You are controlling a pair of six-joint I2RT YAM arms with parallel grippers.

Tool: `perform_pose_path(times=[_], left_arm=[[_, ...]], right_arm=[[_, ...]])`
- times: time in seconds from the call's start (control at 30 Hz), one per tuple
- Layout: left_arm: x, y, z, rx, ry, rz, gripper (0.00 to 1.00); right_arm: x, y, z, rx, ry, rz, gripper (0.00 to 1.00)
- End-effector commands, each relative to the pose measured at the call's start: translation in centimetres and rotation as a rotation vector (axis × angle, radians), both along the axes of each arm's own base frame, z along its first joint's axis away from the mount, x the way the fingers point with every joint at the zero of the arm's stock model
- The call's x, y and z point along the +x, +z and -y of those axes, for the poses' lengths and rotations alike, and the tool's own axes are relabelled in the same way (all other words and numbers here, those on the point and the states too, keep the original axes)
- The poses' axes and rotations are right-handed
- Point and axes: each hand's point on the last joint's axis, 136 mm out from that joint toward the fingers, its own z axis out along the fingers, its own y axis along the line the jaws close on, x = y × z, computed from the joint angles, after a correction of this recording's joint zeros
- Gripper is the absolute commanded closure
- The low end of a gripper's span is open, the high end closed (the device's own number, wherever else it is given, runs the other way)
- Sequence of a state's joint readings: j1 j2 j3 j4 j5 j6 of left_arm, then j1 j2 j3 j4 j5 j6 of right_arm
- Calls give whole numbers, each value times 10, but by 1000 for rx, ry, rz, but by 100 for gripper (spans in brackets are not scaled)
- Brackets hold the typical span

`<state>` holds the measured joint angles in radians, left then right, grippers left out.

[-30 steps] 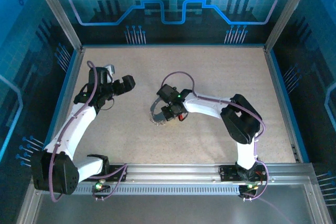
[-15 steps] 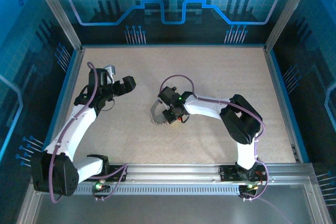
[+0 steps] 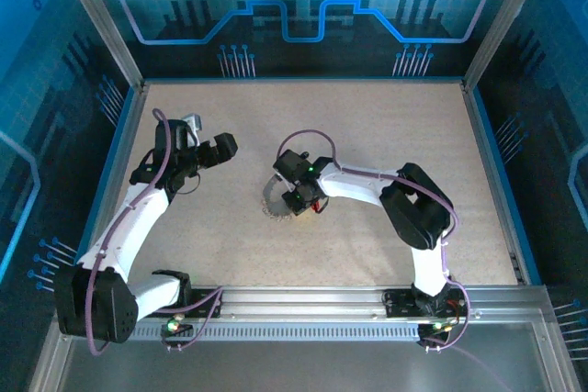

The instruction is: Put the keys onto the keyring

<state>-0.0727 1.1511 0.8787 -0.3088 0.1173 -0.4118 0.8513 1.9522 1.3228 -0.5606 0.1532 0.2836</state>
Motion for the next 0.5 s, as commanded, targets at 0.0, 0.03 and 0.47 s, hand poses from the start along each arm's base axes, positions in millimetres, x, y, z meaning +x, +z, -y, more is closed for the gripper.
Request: perform_pose_path(times=[0.0, 0.03, 0.47], left_arm=[[0, 0, -5, 22, 6, -1, 1], [0, -1, -5, 23, 7, -2, 1], [0, 28, 31, -64, -194, 164, 2]], right_arm=[[-9, -11, 3, -48, -1, -52, 89], [-10, -11, 3, -50, -1, -55, 89], [-1, 38, 1, 24, 55, 43, 100]])
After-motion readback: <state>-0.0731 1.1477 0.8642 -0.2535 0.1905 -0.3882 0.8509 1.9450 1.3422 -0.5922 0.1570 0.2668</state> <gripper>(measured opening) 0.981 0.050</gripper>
